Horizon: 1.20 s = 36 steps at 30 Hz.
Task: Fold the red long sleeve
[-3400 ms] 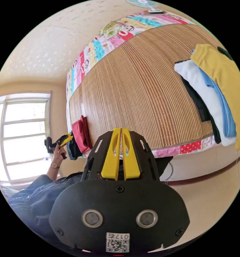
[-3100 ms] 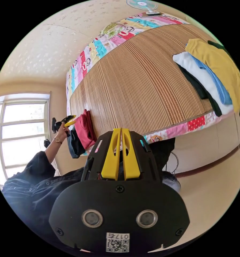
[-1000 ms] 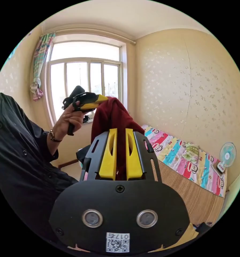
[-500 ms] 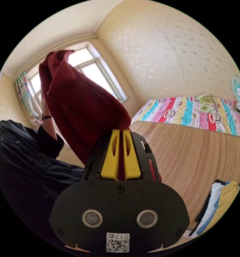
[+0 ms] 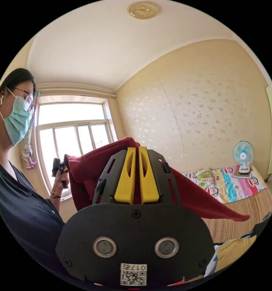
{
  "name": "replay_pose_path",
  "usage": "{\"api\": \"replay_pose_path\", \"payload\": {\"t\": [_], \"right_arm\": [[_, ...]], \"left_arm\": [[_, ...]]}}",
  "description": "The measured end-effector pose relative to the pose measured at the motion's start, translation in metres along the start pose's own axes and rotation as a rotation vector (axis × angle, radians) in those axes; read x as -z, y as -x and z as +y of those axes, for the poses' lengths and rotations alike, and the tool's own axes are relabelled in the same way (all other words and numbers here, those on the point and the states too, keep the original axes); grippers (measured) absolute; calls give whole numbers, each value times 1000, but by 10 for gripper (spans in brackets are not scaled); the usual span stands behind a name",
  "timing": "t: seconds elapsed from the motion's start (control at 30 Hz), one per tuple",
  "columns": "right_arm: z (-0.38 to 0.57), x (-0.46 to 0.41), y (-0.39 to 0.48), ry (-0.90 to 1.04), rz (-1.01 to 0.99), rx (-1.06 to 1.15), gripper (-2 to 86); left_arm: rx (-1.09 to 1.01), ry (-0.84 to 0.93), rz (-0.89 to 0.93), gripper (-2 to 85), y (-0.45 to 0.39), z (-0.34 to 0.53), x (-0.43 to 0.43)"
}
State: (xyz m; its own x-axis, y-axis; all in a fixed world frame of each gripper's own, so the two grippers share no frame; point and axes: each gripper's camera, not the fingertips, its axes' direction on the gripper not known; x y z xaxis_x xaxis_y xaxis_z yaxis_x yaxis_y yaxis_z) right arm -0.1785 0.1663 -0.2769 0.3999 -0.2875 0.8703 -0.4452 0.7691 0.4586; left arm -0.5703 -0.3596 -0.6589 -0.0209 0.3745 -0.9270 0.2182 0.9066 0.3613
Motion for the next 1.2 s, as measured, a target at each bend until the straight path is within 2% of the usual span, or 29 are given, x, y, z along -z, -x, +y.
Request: {"api": "replay_pose_path", "payload": {"t": [0.07, 0.1, 0.17, 0.23, 0.27, 0.33, 0.4, 0.5, 0.63, 0.77, 0.8, 0.83, 0.9, 0.93, 1.0, 1.07, 1.1, 1.17, 1.2], "right_arm": [[-37, -40, -7, 25, 103, 32, 25], [-61, -80, -20, 93, 167, 64, 26], [-88, -157, -52, 240, 283, 135, 30], [-86, -282, -117, 491, 432, 220, 42], [-79, -310, -136, 550, 462, 218, 46], [-22, -395, -213, 857, 529, 106, 65], [31, -419, -245, 1066, 576, 14, 69], [115, -408, -250, 1218, 520, -78, 68], [230, -375, -228, 1514, 399, -180, 67], [279, -340, -202, 1690, 322, -270, 60], [291, -326, -196, 1759, 326, -297, 52], [305, -312, -192, 1865, 338, -319, 44], [307, -291, -188, 1949, 373, -304, 35], [282, -280, -188, 1863, 367, -313, 31], [252, -270, -199, 1855, 382, -401, 29], [224, -257, -213, 1840, 372, -502, 28], [203, -248, -222, 1814, 364, -550, 28], [175, -234, -237, 1816, 423, -611, 27], [157, -224, -247, 1810, 459, -660, 27]], "left_arm": [[58, 28, -54, -9, 50, -47, -21], [72, 49, -67, -8, 67, -60, -31], [165, 188, -176, -6, 161, -106, -91], [244, 276, -323, -1, 245, -122, -143], [249, 296, -419, 4, 300, -120, -173], [321, 411, -514, 42, 376, -98, -213], [416, 516, -540, 60, 426, -55, -241], [488, 668, -497, 58, 460, 50, -278], [641, 1028, -417, 65, 482, 234, -319], [744, 1289, -410, 60, 483, 367, -318], [760, 1339, -413, 58, 483, 383, -315], [809, 1460, -454, 49, 484, 416, -302], [890, 1336, -434, 35, 488, 418, -267], [964, 1213, -414, 34, 497, 406, -239], [1103, 1013, -426, 57, 518, 385, -188], [1323, 615, -445, 78, 554, 362, -100], [1393, 508, -451, 84, 563, 361, -78], [1585, 101, -462, 114, 596, 366, -6], [1608, 25, -474, 117, 603, 367, 7]]}}
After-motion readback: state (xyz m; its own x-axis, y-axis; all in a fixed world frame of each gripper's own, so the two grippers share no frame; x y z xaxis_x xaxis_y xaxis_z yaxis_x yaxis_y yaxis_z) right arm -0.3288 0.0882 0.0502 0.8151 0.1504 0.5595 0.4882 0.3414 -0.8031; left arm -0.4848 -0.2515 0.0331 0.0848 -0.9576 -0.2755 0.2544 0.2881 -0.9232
